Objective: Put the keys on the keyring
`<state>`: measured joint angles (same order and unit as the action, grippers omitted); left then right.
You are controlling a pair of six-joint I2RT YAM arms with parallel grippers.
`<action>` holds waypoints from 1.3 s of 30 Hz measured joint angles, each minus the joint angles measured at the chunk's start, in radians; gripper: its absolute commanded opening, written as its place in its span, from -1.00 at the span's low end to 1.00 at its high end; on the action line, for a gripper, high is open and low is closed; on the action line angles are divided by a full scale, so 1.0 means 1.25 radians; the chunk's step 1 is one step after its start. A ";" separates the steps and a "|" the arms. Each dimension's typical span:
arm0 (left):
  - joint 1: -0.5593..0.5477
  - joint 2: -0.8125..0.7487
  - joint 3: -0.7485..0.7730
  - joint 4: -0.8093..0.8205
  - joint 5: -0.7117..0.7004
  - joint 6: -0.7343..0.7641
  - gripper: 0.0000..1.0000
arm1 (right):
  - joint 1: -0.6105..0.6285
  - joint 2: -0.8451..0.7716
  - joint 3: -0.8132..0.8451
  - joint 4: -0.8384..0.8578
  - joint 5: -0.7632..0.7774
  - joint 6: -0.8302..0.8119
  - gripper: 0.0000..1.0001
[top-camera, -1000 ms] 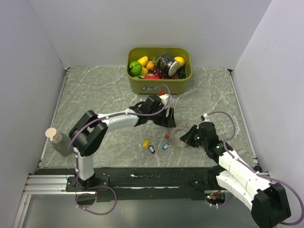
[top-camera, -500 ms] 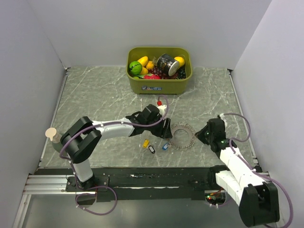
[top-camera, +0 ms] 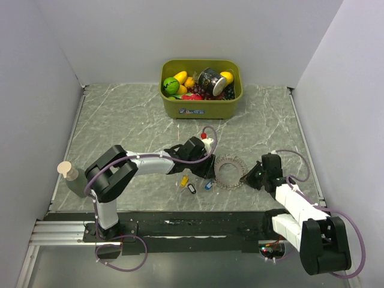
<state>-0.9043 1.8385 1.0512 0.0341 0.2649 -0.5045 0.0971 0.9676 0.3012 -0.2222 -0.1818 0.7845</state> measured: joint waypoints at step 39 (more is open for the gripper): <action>-0.052 0.034 0.066 -0.085 -0.126 0.078 -0.49 | 0.000 -0.146 -0.078 -0.030 -0.102 0.029 -1.00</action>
<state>-0.9695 1.8809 1.1339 -0.0715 0.1078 -0.4065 0.0971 0.7849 0.2039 -0.2592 -0.3092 0.8204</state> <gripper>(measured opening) 0.294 0.008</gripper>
